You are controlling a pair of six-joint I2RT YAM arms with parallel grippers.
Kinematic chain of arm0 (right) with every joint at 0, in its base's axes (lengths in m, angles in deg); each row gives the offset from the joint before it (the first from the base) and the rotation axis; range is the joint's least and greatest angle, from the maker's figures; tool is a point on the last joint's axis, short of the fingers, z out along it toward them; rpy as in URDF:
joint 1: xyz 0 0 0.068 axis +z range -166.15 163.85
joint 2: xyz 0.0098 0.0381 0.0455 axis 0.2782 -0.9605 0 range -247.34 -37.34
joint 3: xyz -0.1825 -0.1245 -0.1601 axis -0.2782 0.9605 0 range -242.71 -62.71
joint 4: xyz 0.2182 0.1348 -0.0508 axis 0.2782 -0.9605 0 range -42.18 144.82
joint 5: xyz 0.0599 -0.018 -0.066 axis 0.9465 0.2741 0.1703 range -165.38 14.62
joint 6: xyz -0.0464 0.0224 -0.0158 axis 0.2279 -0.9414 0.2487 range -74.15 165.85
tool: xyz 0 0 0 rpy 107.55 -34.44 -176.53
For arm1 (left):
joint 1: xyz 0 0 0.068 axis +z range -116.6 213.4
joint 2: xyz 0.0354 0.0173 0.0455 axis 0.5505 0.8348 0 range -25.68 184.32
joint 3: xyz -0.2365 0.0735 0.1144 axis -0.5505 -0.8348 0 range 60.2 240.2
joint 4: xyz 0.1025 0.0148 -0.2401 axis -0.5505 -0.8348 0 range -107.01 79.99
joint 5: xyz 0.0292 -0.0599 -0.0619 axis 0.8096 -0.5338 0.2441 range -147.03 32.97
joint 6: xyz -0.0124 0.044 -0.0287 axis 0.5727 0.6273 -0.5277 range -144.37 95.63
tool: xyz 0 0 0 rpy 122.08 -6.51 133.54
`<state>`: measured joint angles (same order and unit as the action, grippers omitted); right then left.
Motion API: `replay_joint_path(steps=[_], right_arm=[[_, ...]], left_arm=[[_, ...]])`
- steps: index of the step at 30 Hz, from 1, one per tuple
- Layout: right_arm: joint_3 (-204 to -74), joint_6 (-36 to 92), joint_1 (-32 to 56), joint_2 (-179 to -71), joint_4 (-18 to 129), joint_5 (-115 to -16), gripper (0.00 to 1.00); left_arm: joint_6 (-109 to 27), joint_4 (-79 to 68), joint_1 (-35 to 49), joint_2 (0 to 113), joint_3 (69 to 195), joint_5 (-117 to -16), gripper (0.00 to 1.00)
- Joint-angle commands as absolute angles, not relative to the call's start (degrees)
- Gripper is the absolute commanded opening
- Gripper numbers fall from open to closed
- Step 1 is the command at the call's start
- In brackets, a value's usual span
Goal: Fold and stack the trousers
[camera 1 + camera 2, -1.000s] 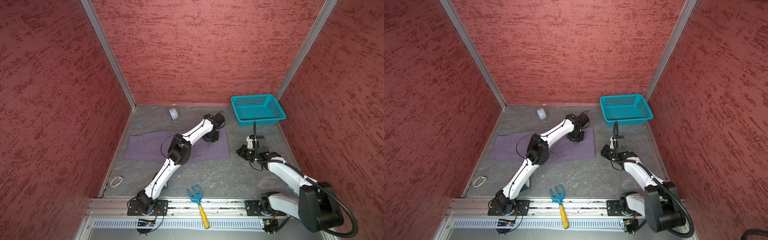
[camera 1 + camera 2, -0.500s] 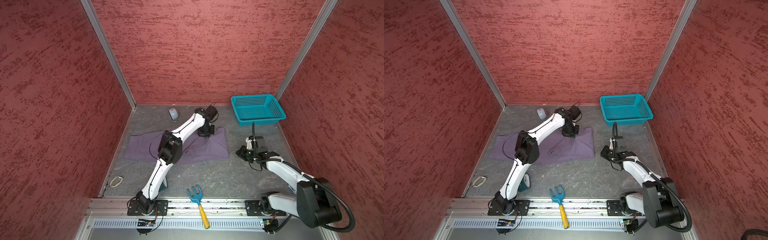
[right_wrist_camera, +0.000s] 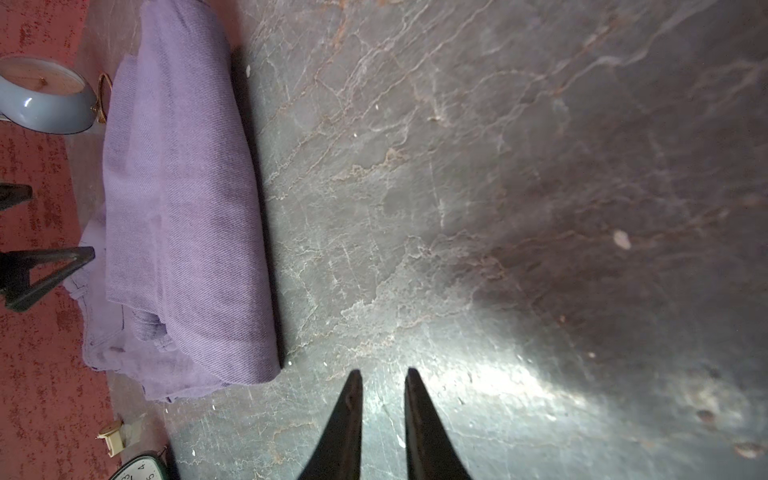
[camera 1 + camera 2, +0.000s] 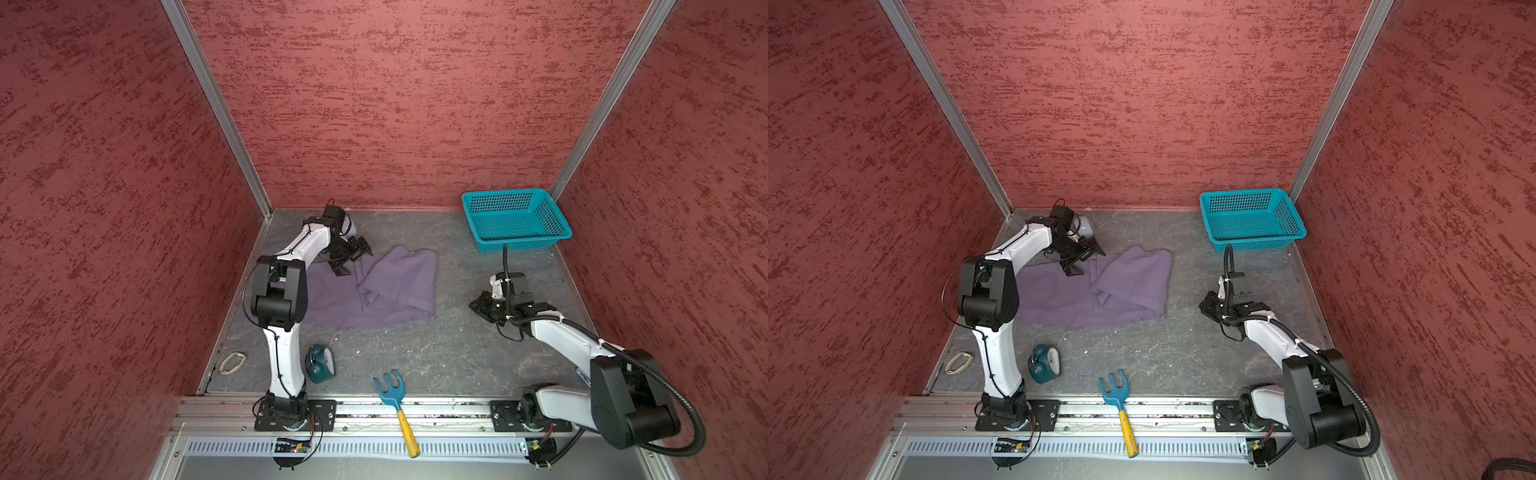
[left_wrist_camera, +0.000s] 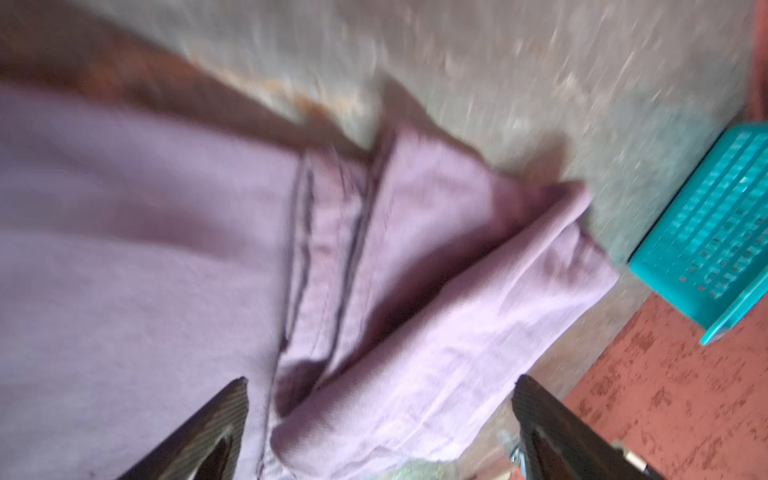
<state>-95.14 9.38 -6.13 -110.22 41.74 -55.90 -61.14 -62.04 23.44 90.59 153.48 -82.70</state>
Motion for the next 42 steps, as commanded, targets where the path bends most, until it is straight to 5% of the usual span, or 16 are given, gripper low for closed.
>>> replay_joint_path(steps=[1,7,20,23,27,32,38,42], right_arm=[[-97.85,9.76,-5.89,-110.26,42.86,-55.78,0.25],[-107.22,14.42,2.67,-116.82,39.80,-61.00,0.51],[-125.02,15.04,16.75,-139.43,37.65,-67.11,0.58],[-125.42,12.50,16.98,-142.04,36.14,-68.43,0.46],[-122.78,9.55,16.82,-141.02,34.70,-71.58,0.08],[-116.85,10.25,13.65,-131.24,31.69,-74.98,0.01],[-109.00,13.82,3.50,-121.36,27.17,-73.89,0.14],[-109.20,16.07,3.01,-117.74,27.50,-71.42,0.37]], left_arm=[[-60.93,-59.65,21.29,83.64,151.28,-85.75,0.99],[-59.47,-61.54,21.27,75.98,141.55,-84.08,0.99],[-59.40,-60.61,31.91,57.76,117.61,-76.63,1.00],[-59.70,-56.61,34.41,57.90,112.76,-76.63,1.00],[-59.62,-52.29,35.47,60.65,110.19,-76.72,1.00],[-59.01,-49.55,36.93,64.56,109.51,-76.45,1.00],[-57.66,-48.22,39.14,68.67,108.81,-75.85,1.00],[-57.68,-48.00,39.12,68.94,108.54,-76.00,1.00]])
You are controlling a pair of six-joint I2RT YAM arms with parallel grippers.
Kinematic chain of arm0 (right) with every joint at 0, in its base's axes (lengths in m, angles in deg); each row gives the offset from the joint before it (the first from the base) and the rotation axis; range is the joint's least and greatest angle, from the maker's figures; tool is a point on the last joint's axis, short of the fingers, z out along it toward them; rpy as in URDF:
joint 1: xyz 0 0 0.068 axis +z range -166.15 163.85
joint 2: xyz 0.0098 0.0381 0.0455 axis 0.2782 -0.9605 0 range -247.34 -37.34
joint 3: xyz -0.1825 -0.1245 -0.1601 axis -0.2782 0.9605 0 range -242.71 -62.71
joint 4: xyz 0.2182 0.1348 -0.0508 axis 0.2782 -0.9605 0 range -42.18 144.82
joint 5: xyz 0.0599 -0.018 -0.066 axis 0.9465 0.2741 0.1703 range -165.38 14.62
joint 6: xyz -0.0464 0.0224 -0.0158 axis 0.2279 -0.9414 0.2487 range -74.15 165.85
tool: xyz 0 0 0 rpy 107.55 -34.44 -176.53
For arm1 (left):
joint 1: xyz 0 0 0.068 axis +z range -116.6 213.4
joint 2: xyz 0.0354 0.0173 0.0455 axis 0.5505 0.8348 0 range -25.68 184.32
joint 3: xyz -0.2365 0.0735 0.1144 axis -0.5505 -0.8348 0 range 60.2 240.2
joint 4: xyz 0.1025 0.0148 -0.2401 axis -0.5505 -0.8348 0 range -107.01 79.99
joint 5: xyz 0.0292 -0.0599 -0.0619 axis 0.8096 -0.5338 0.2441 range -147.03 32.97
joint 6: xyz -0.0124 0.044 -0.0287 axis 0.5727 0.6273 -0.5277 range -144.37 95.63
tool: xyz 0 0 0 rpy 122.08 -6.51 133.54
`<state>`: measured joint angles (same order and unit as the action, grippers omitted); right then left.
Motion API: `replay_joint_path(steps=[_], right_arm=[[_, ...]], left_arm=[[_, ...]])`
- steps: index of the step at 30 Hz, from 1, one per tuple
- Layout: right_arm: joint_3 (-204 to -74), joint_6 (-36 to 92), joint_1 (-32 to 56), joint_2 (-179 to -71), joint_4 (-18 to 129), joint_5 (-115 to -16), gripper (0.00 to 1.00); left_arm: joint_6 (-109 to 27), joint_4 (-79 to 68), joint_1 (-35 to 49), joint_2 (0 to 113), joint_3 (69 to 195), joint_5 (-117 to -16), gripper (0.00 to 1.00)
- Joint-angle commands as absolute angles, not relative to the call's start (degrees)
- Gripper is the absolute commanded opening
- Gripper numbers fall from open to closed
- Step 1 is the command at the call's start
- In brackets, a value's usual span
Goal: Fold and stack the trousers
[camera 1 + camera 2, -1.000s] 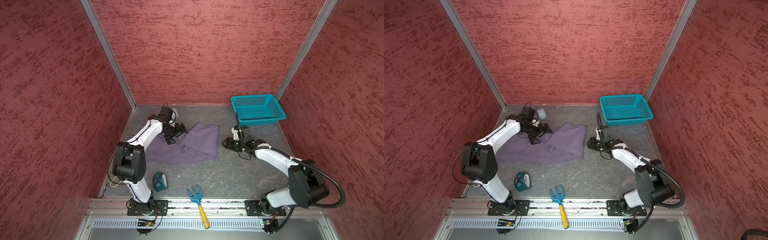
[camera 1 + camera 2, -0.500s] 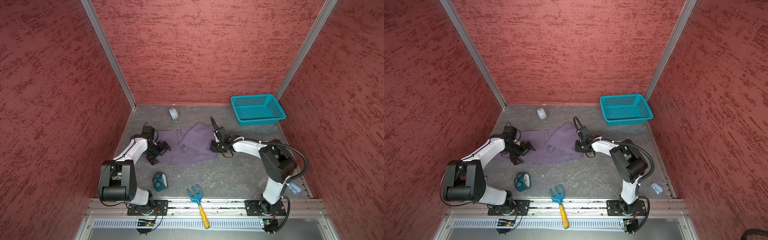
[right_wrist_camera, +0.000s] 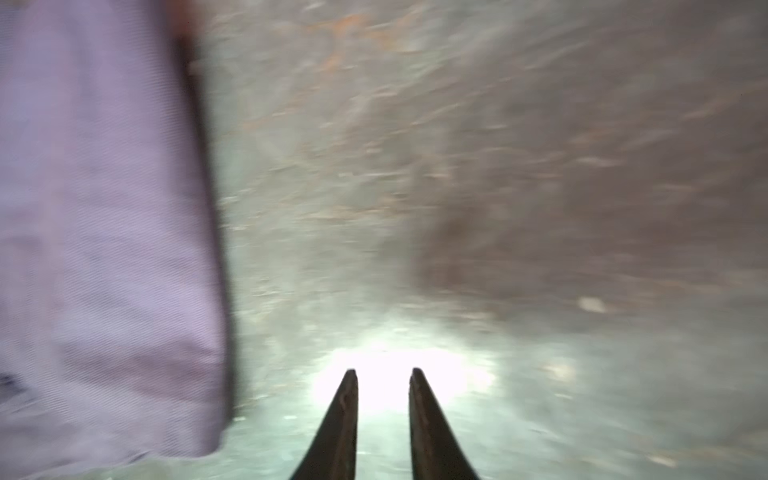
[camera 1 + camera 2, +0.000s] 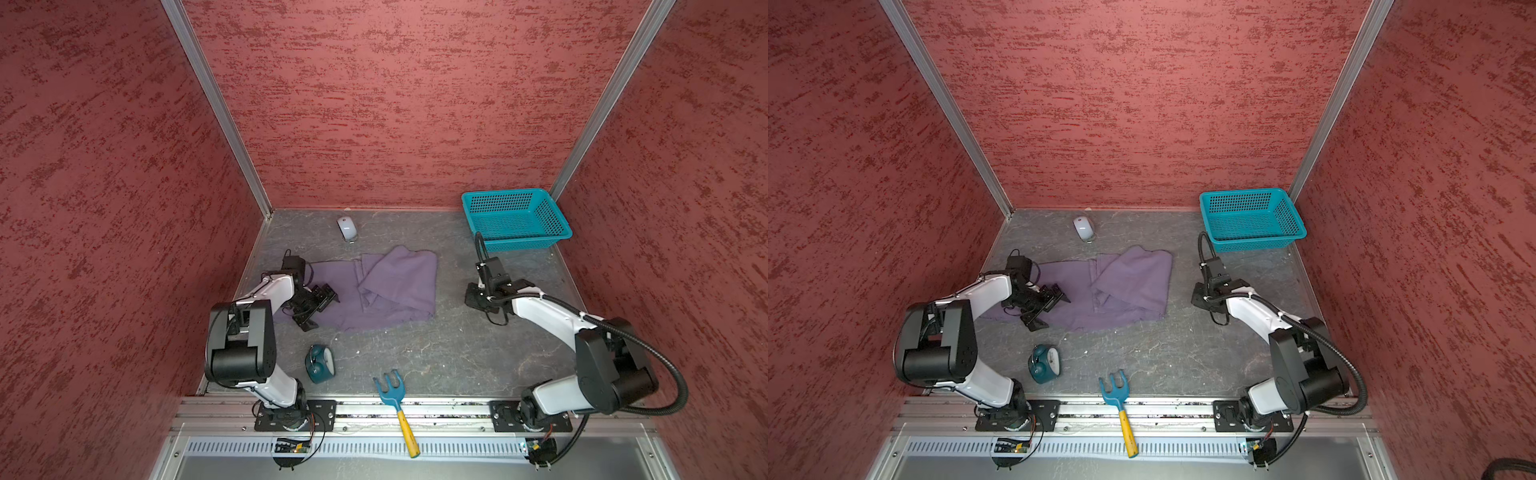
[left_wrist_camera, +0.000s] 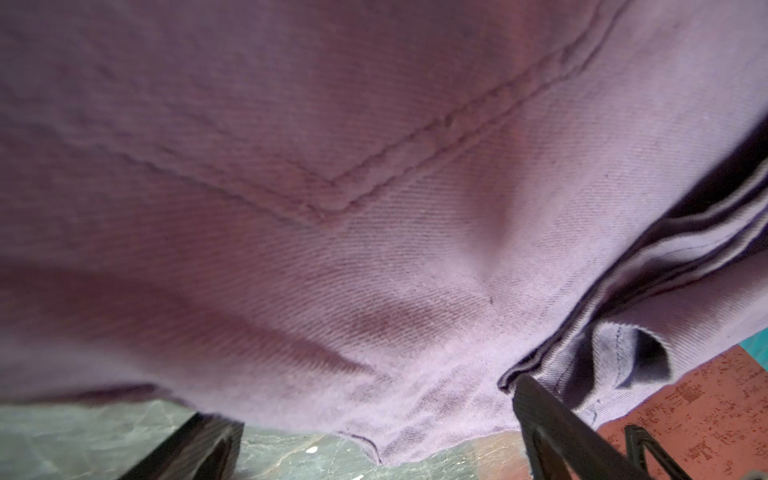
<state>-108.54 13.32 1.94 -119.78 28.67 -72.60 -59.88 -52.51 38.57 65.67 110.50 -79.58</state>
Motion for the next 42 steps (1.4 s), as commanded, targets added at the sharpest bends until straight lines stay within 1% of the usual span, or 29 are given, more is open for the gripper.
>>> replay_joint_path(steps=[1,3,5,7,12,16,20,23,31,34,38,42], right_arm=[[-110.23,16.38,3.85,-117.53,27.66,-71.13,0.42],[-113.55,17.29,6.64,-118.70,26.57,-72.14,0.51],[-117.01,17.98,9.68,-121.10,25.19,-72.98,0.57],[-119.55,18.08,12.54,-124.55,25.31,-72.82,0.60],[-124.42,18.02,19.23,-132.28,27.35,-74.32,0.61],[-129.47,21.73,24.74,-137.89,26.07,-79.74,0.61],[-132.81,27.11,27.55,-141.80,25.32,-84.41,0.63],[-133.88,29.63,28.81,-143.03,25.51,-86.98,0.66],[-135.80,34.87,30.87,-146.55,24.23,-93.28,0.67],[-135.60,35.17,31.28,-147.50,24.21,-92.57,0.65],[-133.04,36.13,33.00,-145.59,25.66,-89.93,0.68],[-130.10,35.46,33.45,-145.72,25.64,-92.25,0.70]], left_arm=[[-57.68,-48.00,39.11,68.72,108.70,-75.92,1.00],[-57.51,-48.74,39.14,68.56,109.36,-75.50,1.00],[-57.42,-49.21,39.15,68.18,109.73,-75.38,1.00],[-57.50,-49.39,39.11,67.67,109.86,-75.24,1.00],[-57.84,-49.72,39.12,67.39,109.95,-75.69,1.00],[-57.53,-50.09,39.20,67.53,110.21,-75.64,1.00],[-57.44,-50.01,39.35,68.39,110.47,-75.80,1.00],[-57.58,-49.45,39.28,68.97,110.15,-76.36,1.00],[-57.68,-48.44,39.31,70.12,109.60,-76.81,1.00],[-57.59,-48.34,39.31,70.22,109.67,-76.90,1.00],[-57.57,-48.43,39.46,70.11,109.68,-76.89,1.00],[-57.28,-48.41,39.56,70.29,109.86,-76.98,1.00]])
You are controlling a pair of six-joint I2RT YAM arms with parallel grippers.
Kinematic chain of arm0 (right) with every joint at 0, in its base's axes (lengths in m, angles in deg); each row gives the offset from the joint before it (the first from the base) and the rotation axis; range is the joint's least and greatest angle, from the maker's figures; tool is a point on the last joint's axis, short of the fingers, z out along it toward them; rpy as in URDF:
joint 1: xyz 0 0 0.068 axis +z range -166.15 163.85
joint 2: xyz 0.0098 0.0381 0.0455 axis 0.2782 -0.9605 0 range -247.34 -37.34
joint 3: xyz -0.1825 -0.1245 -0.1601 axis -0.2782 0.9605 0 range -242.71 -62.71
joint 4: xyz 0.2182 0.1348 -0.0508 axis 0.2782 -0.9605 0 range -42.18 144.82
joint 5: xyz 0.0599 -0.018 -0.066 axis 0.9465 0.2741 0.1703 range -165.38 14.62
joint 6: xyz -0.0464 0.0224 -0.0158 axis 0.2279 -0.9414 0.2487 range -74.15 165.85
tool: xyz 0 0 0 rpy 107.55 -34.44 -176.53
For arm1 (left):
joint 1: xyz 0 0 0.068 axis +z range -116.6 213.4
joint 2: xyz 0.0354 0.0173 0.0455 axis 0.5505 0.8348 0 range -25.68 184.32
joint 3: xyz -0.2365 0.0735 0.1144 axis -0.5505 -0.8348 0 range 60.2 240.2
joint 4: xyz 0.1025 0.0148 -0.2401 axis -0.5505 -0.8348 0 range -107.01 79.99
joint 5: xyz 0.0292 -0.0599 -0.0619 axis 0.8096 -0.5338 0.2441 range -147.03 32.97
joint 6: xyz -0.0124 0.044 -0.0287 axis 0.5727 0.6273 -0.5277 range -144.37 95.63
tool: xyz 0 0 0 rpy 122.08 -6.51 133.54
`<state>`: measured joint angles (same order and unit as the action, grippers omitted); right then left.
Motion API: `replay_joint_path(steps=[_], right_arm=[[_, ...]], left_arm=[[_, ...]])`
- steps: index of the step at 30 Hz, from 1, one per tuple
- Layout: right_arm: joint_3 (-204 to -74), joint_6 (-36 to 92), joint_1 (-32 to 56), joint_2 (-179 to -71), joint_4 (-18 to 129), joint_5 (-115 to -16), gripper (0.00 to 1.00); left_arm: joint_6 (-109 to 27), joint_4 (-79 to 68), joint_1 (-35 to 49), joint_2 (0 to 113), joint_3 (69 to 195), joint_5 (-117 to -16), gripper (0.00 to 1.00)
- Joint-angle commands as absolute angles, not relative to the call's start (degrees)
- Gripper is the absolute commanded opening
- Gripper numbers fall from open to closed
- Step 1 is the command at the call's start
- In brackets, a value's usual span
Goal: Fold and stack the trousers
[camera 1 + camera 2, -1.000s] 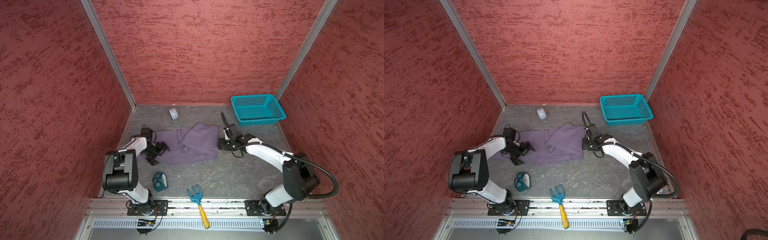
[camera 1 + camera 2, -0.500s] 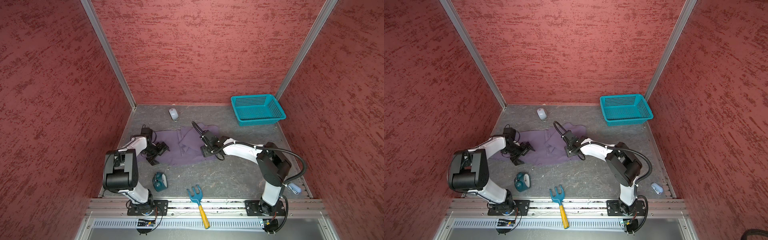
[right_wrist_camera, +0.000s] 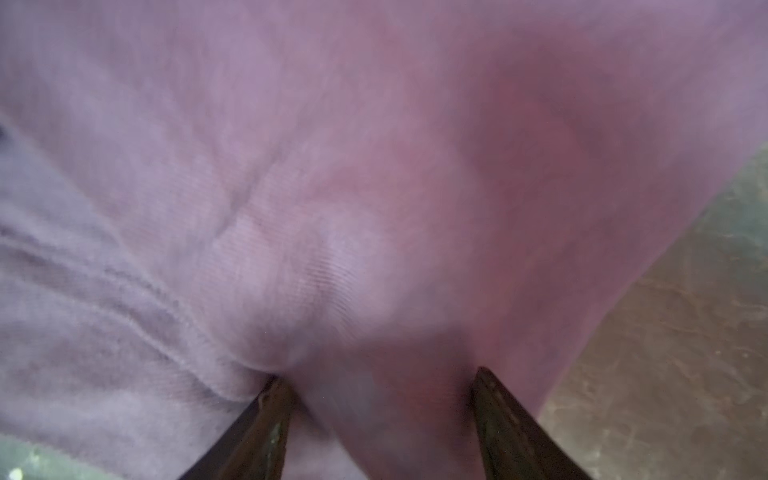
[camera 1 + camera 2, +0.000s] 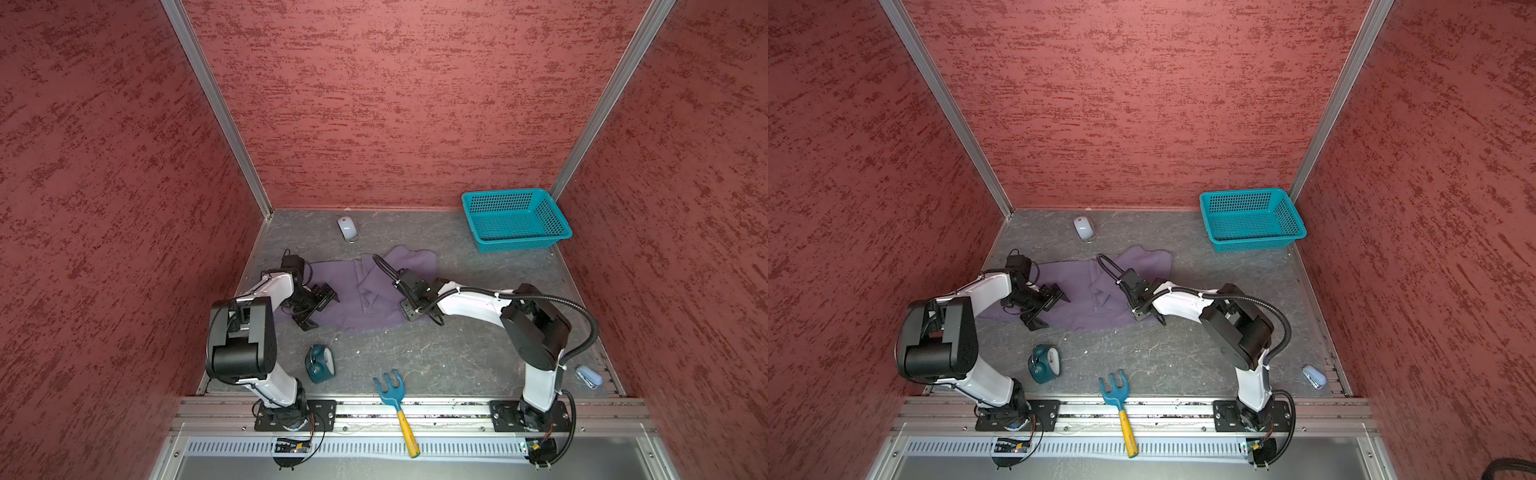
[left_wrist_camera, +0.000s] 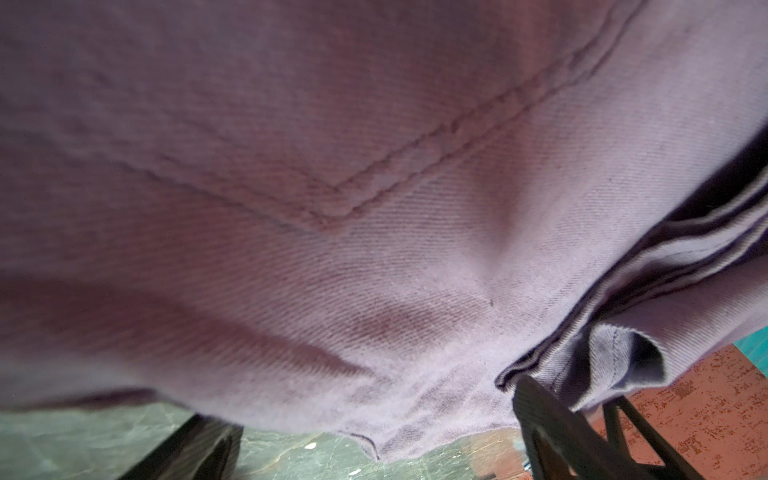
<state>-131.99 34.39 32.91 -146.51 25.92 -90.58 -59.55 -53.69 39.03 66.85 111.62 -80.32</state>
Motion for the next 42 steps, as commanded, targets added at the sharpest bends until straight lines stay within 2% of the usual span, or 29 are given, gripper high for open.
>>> replay_joint_path(steps=[1,3,7,10,18,19,21,22,24,28,35,42], right_arm=[[-129.89,34.78,33.41,-146.20,25.31,-93.79,0.68],[-129.95,33.33,33.25,-146.61,25.51,-96.22,0.57],[-129.71,30.15,31.83,-145.33,26.33,-96.99,0.15],[-128.28,29.07,30.26,-142.66,26.22,-97.73,0.00],[-115.82,20.90,20.32,-130.83,24.79,-98.68,0.00],[-114.20,20.13,19.25,-129.30,25.26,-98.13,0.08],[-111.47,19.05,18.23,-126.50,26.52,-97.23,0.44],[-110.79,18.96,18.27,-125.79,27.16,-96.57,0.53],[-109.60,18.39,18.26,-124.31,27.90,-95.12,0.59],[-108.51,18.48,18.30,-121.00,28.34,-92.92,0.60],[-110.32,20.80,18.28,-111.39,31.82,-82.98,0.58],[-108.88,19.26,18.13,-107.92,34.72,-78.96,0.54]], left_arm=[[-57.24,-48.48,39.64,70.37,109.86,-76.99,1.00],[-57.15,-48.46,39.66,70.38,109.69,-76.90,1.00],[-57.00,-48.51,39.85,70.03,109.29,-76.64,1.00],[-56.72,-48.58,40.46,69.77,108.83,-76.48,1.00],[-55.88,-48.20,42.08,69.59,107.43,-76.48,1.00],[-55.80,-48.11,42.17,69.66,107.27,-76.38,1.00],[-55.66,-48.18,42.19,69.90,107.20,-76.29,1.00],[-55.68,-48.17,42.19,70.03,107.23,-76.29,1.00],[-55.66,-48.39,42.19,70.21,107.54,-76.05,1.00],[-56.27,-50.90,40.91,67.92,109.02,-74.60,1.00],[-59.68,-58.79,26.38,62.26,121.94,-69.02,0.99],[-65.38,-52.67,12.50,72.84,133.21,-74.31,0.95]])
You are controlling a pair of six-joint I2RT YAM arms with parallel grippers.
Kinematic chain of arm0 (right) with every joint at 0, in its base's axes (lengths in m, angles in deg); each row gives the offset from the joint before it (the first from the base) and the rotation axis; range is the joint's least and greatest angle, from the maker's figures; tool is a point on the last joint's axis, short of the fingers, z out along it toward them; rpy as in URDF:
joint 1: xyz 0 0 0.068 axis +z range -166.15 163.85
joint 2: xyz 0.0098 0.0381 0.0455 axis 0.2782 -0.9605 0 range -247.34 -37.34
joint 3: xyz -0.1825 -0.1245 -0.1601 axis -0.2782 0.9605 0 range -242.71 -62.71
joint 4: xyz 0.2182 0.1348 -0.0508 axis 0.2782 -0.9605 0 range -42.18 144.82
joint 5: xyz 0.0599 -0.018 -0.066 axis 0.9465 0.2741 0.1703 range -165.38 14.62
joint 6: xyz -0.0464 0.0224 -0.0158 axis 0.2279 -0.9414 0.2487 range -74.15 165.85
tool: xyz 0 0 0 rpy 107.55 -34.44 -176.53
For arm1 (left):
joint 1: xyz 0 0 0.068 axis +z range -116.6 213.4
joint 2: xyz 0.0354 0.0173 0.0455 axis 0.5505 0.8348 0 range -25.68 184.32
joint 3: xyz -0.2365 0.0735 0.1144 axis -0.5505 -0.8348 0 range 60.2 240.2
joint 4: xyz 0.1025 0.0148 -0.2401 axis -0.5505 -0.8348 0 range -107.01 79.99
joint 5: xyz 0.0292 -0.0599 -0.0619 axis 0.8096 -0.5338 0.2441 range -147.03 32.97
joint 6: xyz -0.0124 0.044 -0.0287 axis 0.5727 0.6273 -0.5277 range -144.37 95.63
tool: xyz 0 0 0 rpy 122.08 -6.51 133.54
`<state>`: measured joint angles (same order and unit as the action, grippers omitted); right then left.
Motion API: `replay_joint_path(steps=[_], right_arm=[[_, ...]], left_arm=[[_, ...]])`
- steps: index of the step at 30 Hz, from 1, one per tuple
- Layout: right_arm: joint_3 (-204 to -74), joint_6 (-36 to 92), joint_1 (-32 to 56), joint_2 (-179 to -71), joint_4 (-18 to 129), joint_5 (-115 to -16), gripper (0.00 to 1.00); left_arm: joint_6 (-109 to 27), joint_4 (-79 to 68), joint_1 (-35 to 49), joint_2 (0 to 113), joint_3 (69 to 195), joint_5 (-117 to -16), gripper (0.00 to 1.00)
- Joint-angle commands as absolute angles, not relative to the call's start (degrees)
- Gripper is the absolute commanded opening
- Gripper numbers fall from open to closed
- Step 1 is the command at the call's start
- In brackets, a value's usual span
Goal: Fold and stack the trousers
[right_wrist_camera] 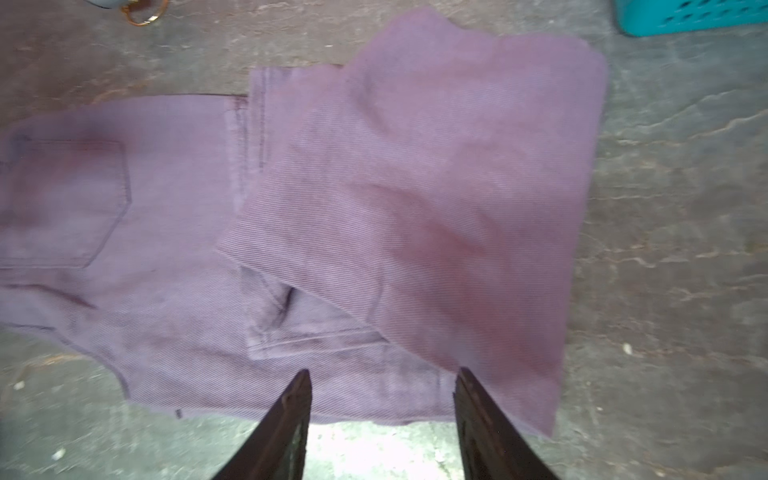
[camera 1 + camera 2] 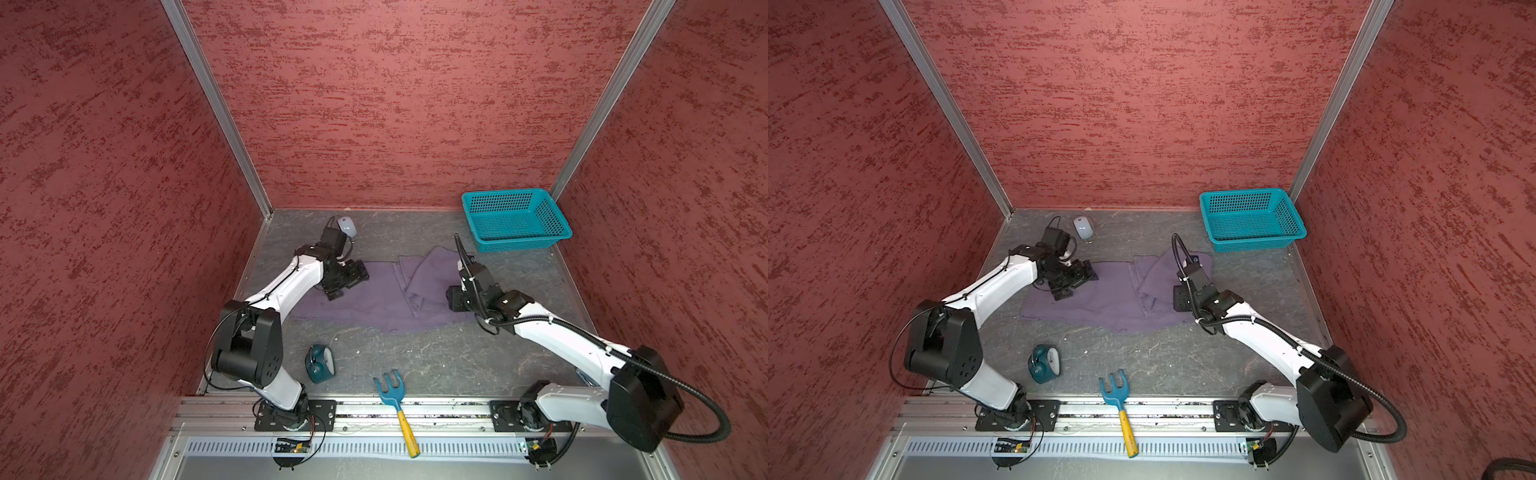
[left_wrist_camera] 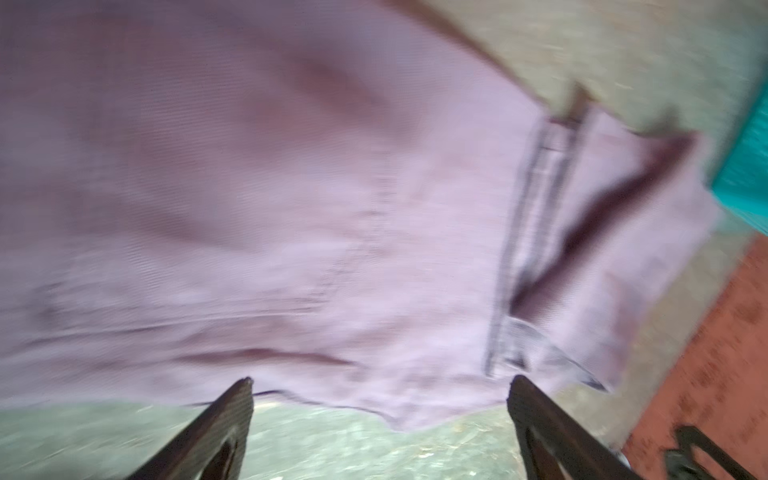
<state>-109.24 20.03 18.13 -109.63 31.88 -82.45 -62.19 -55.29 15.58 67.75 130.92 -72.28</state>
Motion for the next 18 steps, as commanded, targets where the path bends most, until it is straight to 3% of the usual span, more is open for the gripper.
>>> replay_joint_path(steps=[1,7,18], right_arm=[[-108.45,18.81,17.96,-107.47,34.84,-78.48,0.52],[-103.74,16.02,15.65,-104.05,39.02,-70.66,0.29],[-100.21,16.04,12.95,-100.88,38.60,-68.54,0.28]], left_arm=[[-66.25,-51.82,10.98,75.26,135.07,-75.60,0.95],[-67.51,-50.18,3.39,88.33,145.19,-73.91,0.92],[-70.55,-44.57,2.33,96.25,148.11,-73.06,0.72]])
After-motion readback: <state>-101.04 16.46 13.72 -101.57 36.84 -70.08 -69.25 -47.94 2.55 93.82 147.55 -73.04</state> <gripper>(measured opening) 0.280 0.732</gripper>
